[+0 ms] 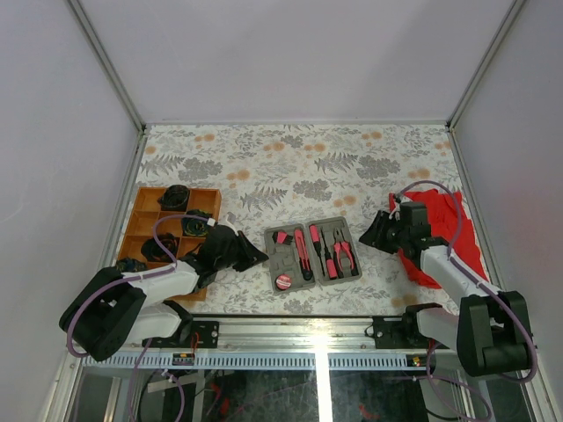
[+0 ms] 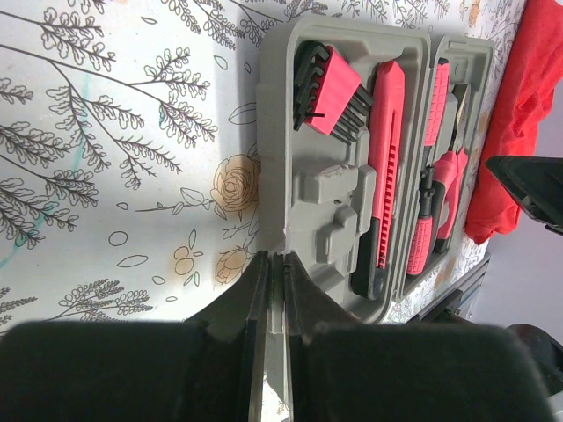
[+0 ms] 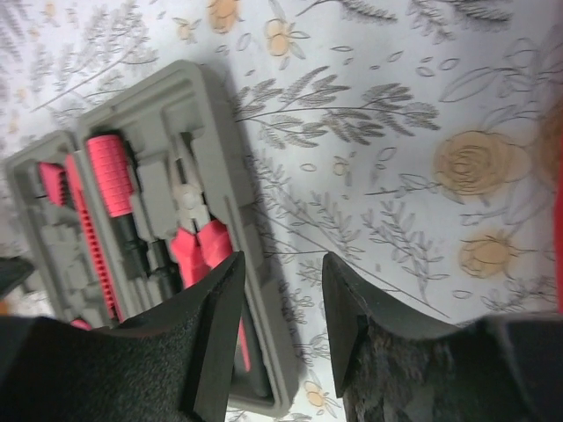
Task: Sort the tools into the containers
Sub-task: Close the storage box at the center of the board.
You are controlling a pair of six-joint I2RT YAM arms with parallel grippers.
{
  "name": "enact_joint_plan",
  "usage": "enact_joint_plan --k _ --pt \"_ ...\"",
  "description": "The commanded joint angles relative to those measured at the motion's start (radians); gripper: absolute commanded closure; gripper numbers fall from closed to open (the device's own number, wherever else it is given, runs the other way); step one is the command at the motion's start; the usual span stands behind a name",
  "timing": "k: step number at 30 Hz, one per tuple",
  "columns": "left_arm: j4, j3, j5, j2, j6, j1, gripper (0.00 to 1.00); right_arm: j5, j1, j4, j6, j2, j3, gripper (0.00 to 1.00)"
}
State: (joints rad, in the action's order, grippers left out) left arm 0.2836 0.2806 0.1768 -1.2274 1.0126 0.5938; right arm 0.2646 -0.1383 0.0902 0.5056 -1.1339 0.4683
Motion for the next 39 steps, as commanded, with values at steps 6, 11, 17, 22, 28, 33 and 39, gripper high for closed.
enact_joint_plan --k 6,11,17,22,28,33,39 --pt "-0.059 0.004 -0.004 -0.01 -0.026 0.003 1.0 0.291 0.066 -0.272 0.082 -0.055 -0.066 0.52" --pt "-0.062 0.01 -0.002 -0.011 -0.028 0.003 1.0 0.296 0.068 -0.276 0.075 -0.107 -0.059 0.53" --pt "-0.061 0.017 0.0 -0.026 -0.029 0.003 1.0 0.335 0.068 -0.287 0.059 -0.164 -0.051 0.53" --pt "-0.055 0.017 0.003 -0.032 -0.031 0.003 1.0 0.329 0.068 -0.276 0.055 -0.174 -0.045 0.55" --pt "-0.052 0.016 0.004 -0.031 -0.031 0.002 1.0 0.151 0.068 -0.195 0.062 -0.103 -0.046 0.61" --pt "-0.051 0.013 0.007 -0.029 -0.032 0.003 1.0 0.068 0.068 -0.169 0.08 -0.091 -0.056 0.7" --pt "-0.041 0.01 0.013 -0.032 -0.029 0.003 1.0 0.156 0.068 -0.185 0.059 -0.174 -0.04 0.82"
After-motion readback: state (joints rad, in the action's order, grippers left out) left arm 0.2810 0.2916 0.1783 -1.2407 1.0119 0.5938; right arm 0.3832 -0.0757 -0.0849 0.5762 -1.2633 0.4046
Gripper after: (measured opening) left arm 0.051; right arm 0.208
